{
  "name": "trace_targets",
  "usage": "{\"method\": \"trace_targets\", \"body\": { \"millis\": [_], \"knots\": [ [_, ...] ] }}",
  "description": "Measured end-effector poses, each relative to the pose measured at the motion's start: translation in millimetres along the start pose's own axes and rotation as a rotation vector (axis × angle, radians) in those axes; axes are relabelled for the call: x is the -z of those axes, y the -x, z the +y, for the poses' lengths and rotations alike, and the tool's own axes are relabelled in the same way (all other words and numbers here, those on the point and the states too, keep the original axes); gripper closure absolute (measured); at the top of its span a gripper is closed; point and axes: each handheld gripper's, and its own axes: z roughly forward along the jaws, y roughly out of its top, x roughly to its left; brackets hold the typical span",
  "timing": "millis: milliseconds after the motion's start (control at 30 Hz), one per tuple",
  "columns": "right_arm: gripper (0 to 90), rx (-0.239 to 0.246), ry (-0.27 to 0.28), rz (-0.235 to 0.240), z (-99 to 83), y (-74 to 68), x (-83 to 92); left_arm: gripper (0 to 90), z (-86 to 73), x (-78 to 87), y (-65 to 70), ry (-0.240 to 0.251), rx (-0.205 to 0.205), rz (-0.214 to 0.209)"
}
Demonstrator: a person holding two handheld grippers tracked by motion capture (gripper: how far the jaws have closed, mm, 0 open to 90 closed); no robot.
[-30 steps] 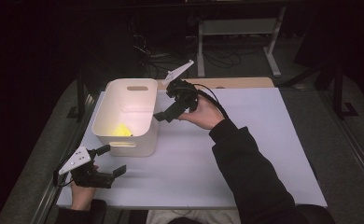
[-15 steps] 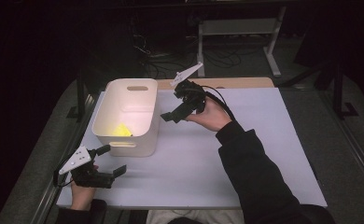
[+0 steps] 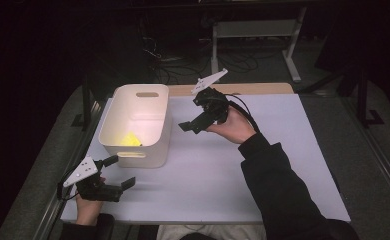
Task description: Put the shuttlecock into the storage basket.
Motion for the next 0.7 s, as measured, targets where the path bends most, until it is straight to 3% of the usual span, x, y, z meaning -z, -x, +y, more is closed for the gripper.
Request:
{"method": "trace_targets", "body": {
  "millis": [700],
  "knots": [
    [0.0, -0.050, 0.017, -0.025, -31.7, 7.7, 24.8, 0.0, -0.3, -0.4, 0.1, -0.006, -0.002, 0.002]
  ]
}}
